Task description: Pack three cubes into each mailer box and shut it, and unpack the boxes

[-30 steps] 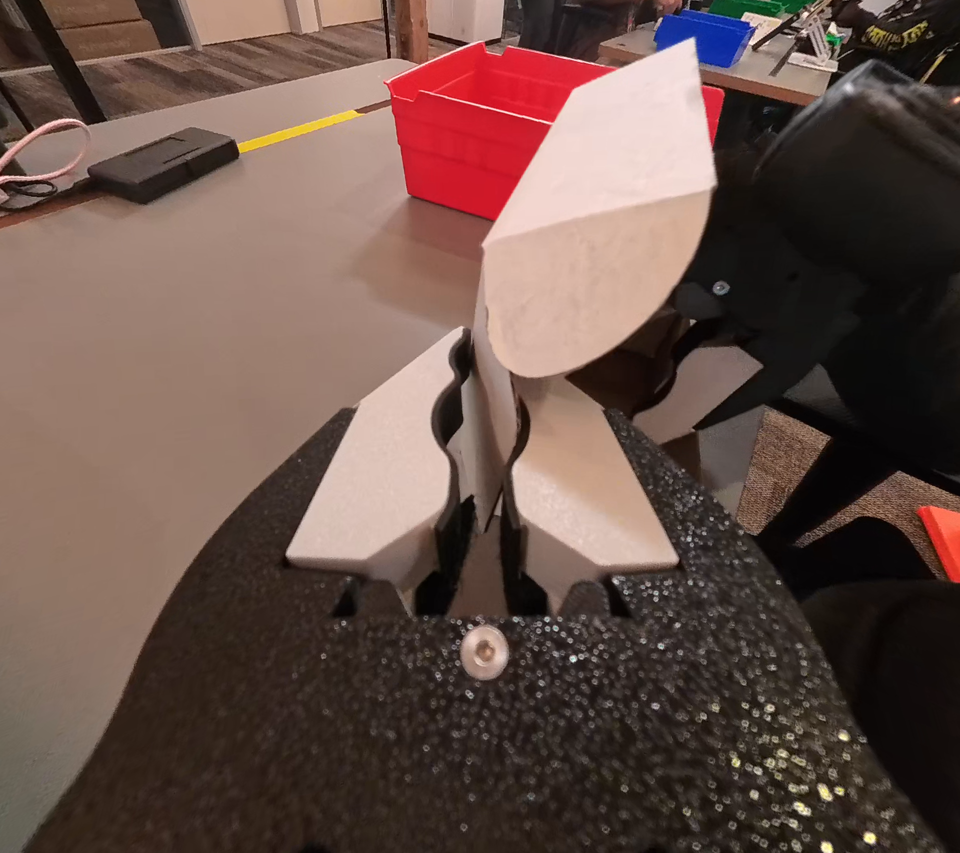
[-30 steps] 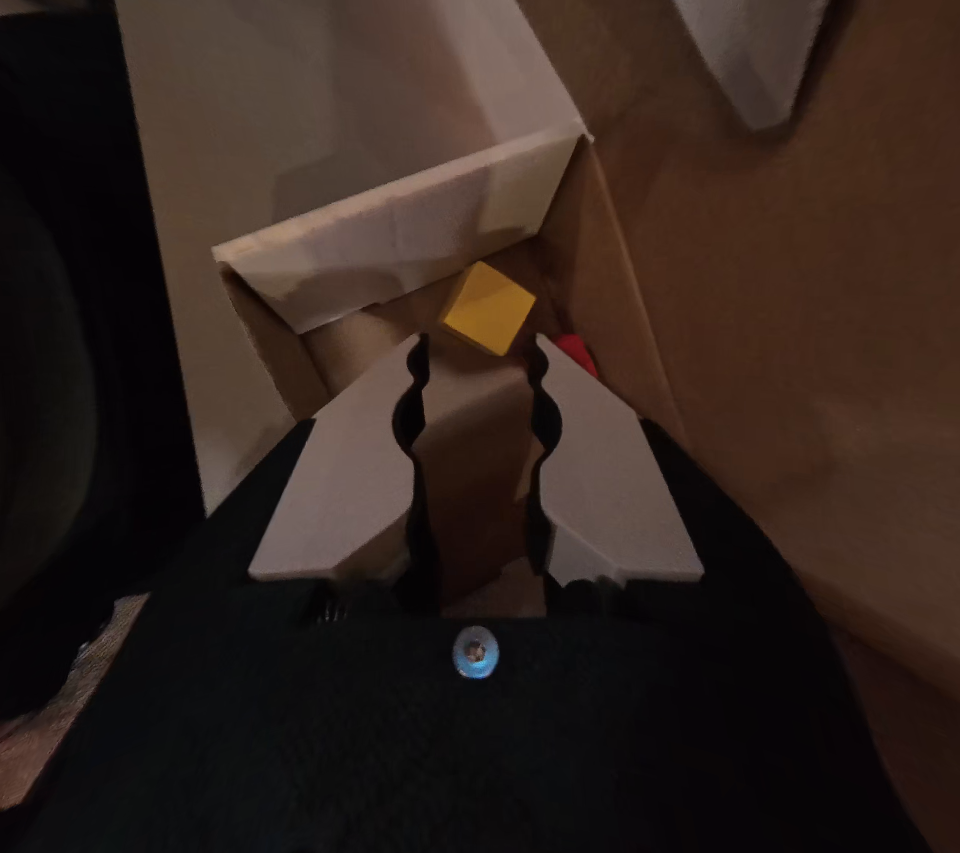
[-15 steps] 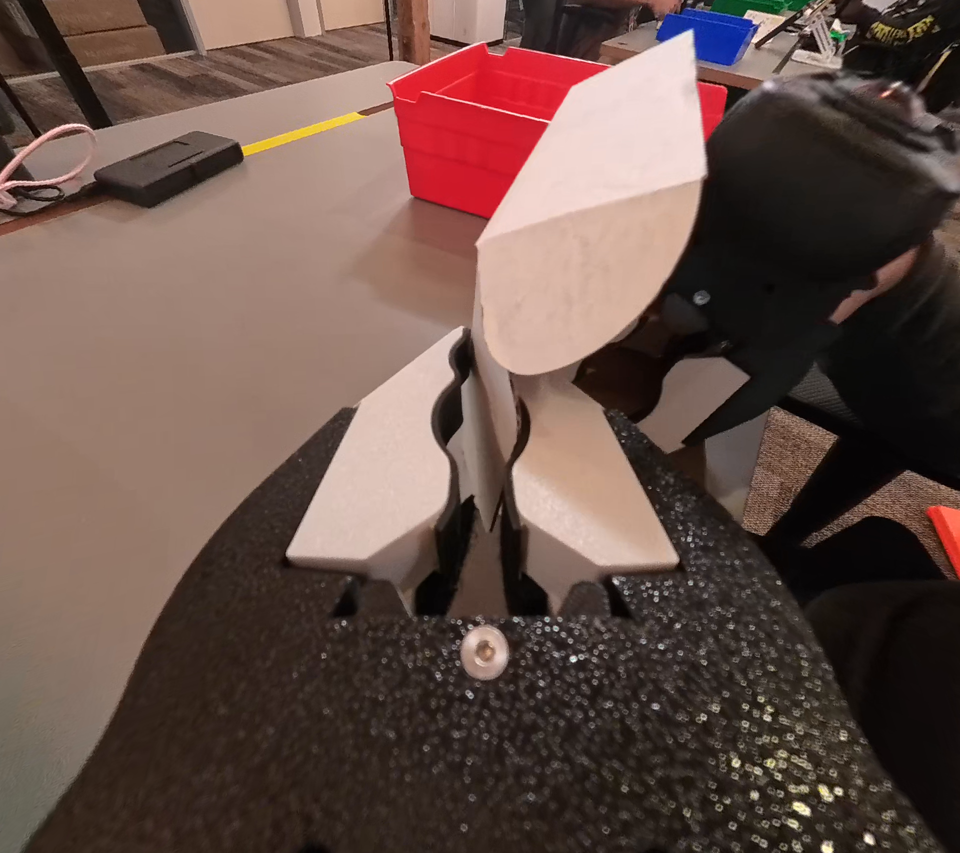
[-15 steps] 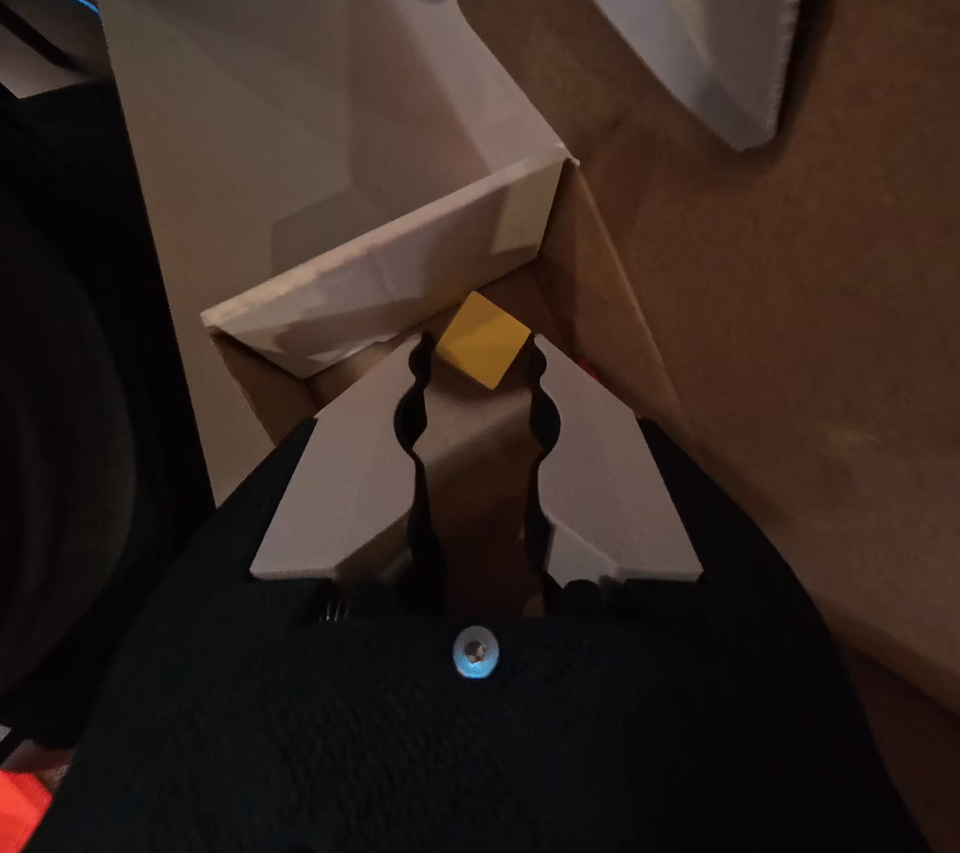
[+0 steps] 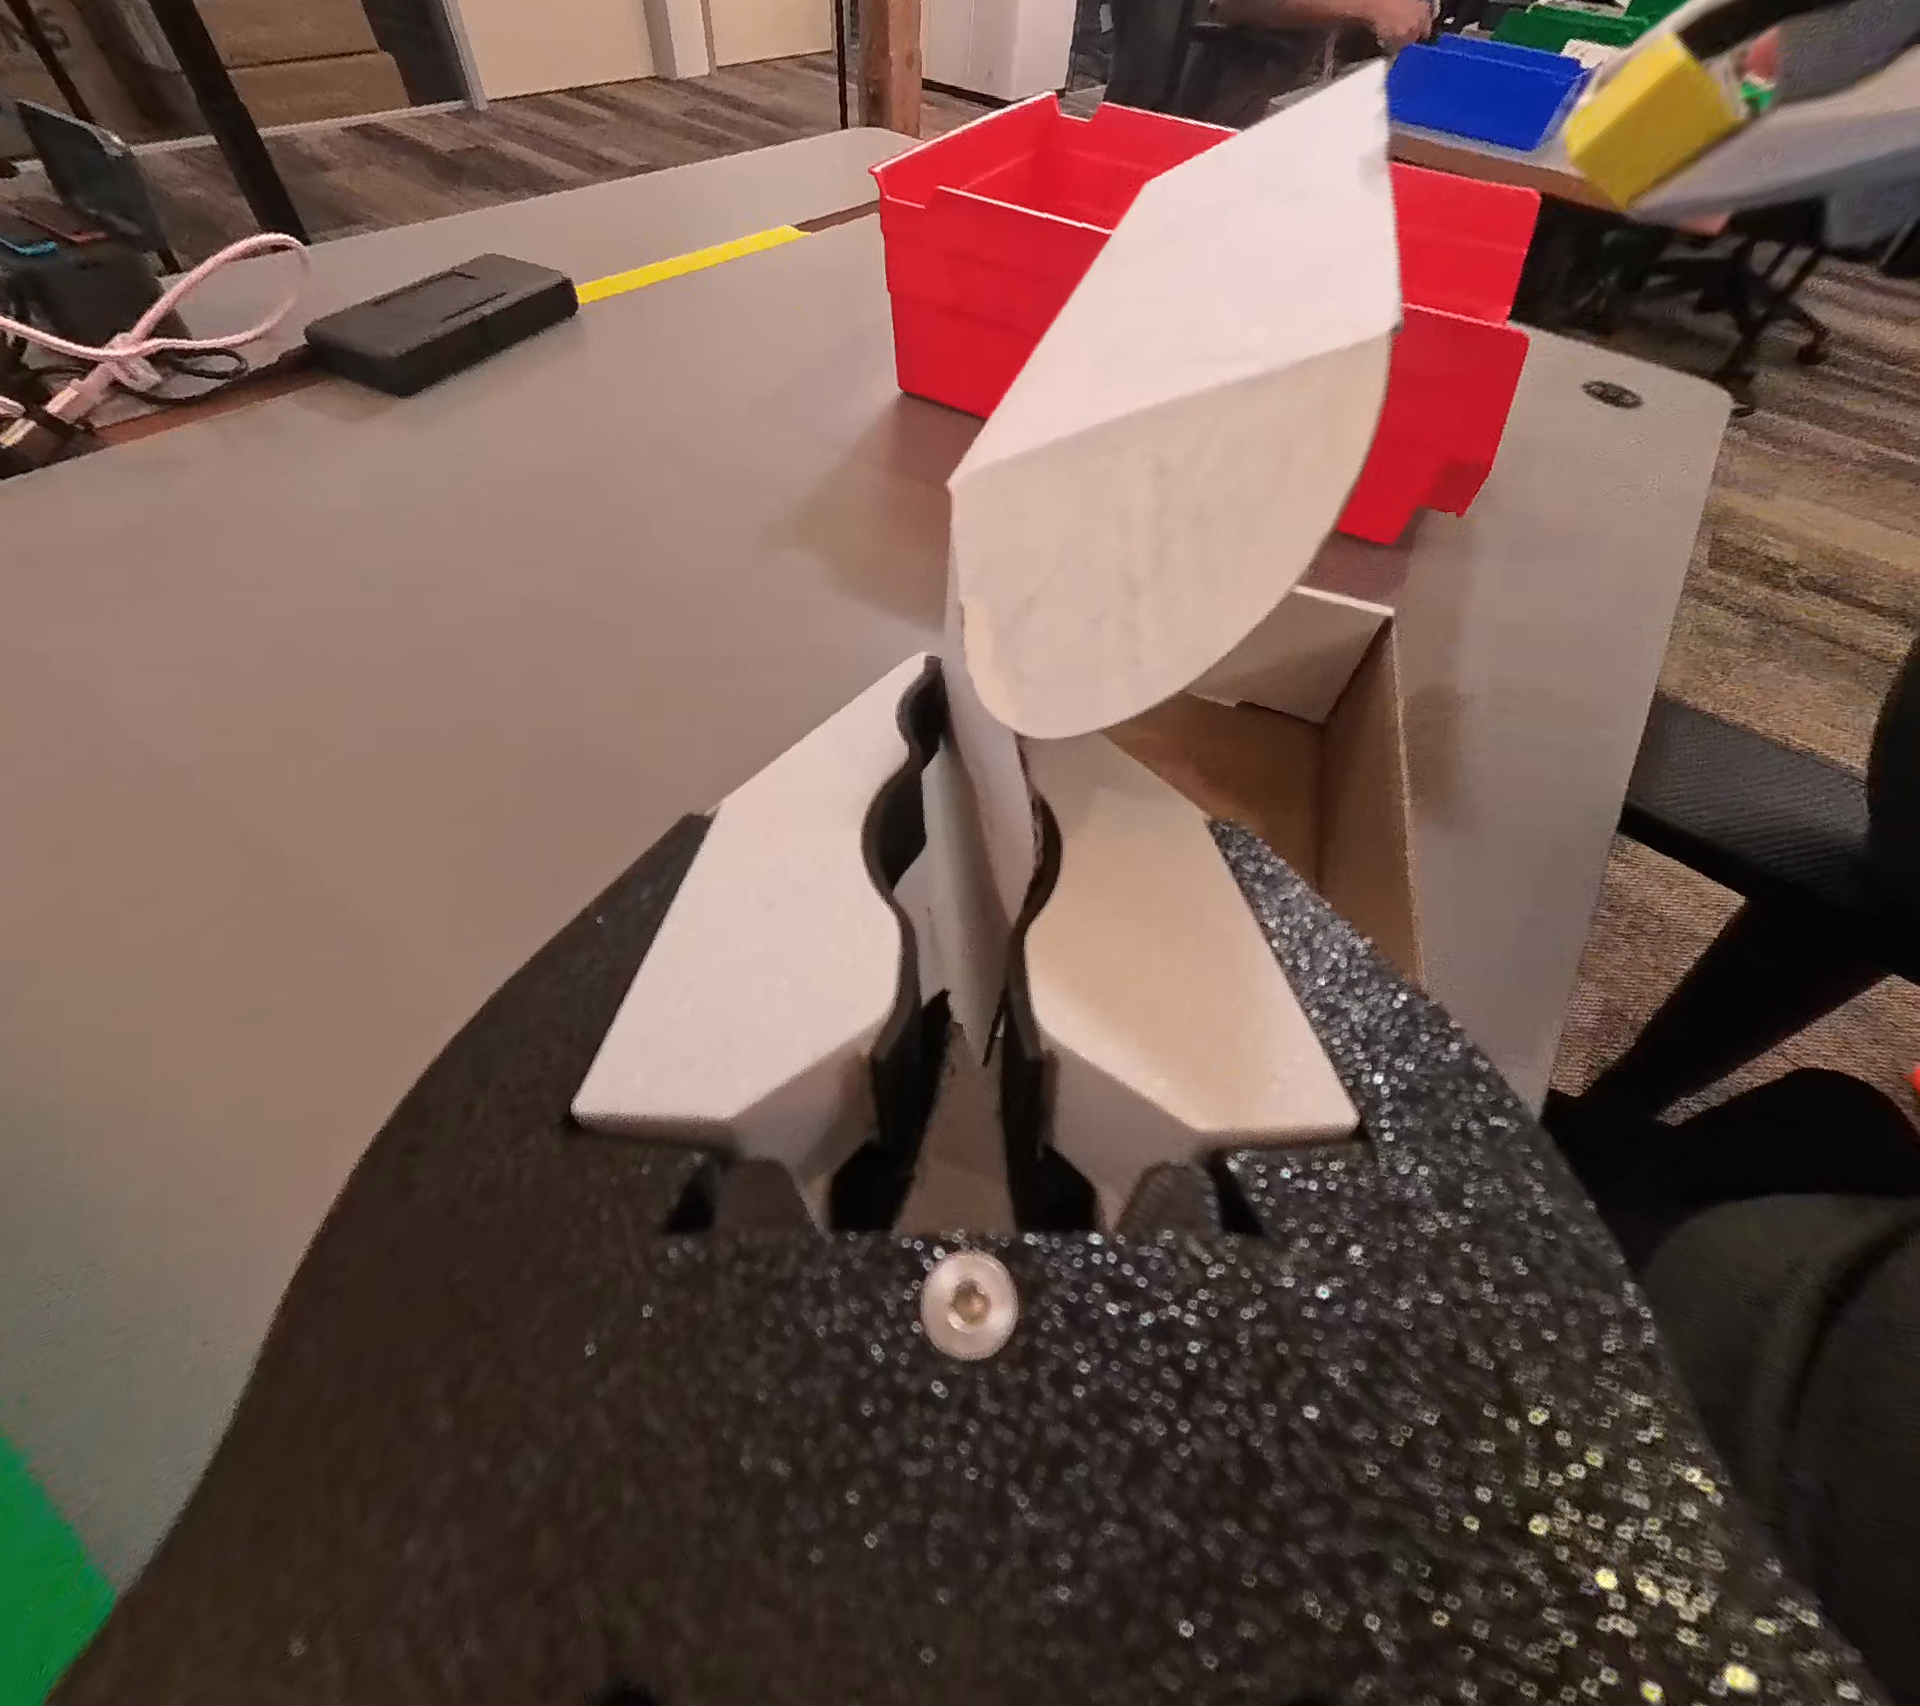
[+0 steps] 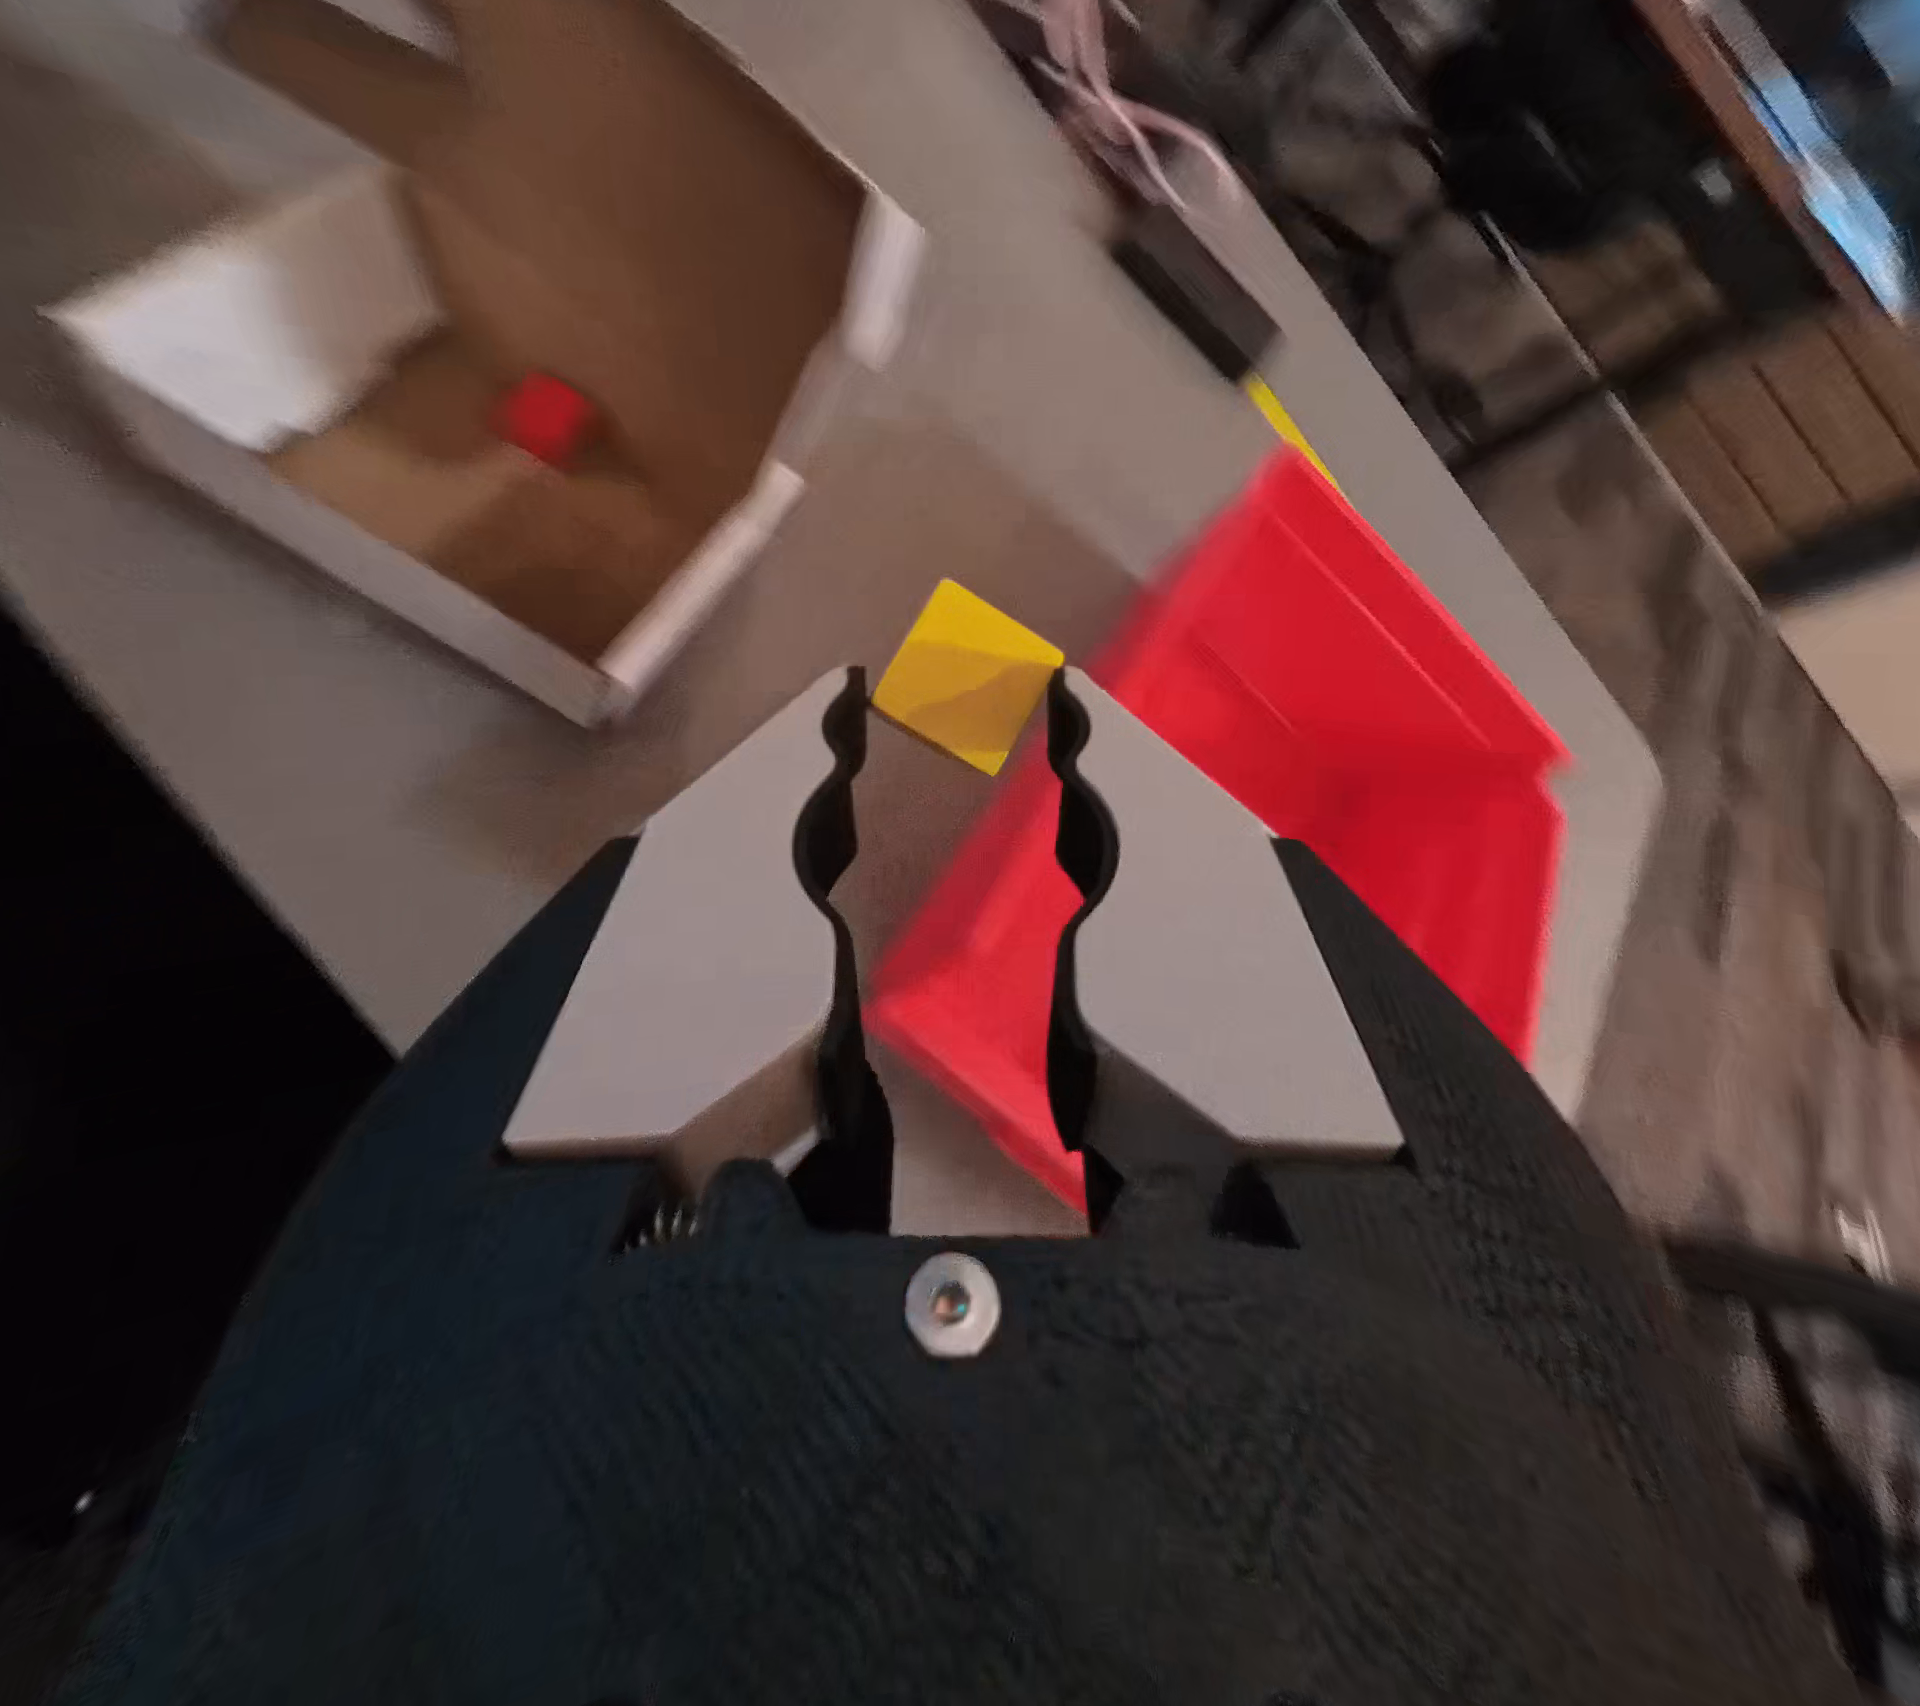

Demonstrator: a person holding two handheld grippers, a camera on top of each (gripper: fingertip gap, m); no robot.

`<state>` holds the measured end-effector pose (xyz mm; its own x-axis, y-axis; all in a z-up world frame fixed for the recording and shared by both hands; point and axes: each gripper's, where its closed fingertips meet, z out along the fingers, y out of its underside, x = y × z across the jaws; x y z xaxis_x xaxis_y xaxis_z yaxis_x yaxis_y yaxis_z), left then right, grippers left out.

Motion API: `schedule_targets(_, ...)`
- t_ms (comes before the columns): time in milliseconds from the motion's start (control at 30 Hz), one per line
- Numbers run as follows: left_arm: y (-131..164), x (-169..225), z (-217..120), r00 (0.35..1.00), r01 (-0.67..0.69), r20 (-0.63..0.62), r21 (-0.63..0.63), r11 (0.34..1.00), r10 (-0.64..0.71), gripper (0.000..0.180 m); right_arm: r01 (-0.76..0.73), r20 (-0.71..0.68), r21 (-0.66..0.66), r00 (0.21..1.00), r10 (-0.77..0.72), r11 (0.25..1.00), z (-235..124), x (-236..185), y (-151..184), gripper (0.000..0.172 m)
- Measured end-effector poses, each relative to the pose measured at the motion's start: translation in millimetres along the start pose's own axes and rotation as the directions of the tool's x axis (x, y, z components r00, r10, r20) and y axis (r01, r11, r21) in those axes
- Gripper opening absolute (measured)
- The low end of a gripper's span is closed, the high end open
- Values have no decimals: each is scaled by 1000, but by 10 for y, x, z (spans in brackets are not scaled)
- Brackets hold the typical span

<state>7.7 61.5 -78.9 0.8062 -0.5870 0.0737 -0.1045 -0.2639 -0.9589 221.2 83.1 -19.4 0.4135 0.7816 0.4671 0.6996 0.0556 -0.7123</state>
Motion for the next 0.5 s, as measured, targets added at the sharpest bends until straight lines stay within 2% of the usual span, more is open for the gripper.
schedule_targets(33,-1,4,2,1000,0,-1,1,1000,0,6,-42,-51,-44,998,40,998,-28,195,199,34)
schedule_targets(167,-2,9,5,1000,-3,-1,1,1000,3,4,-118,-163,-281,984,73,952,100,689,1063,34)
schedule_targets(267,0,11,3,1000,-7,-2,-2,1000,7,4,-125,-107,-442,991,86,888,306,696,1551,34)
schedule_targets(500,1,16,0,1000,-10,-6,-2,1000,10,4,-151,-45,-564,987,152,812,531,615,1932,34)
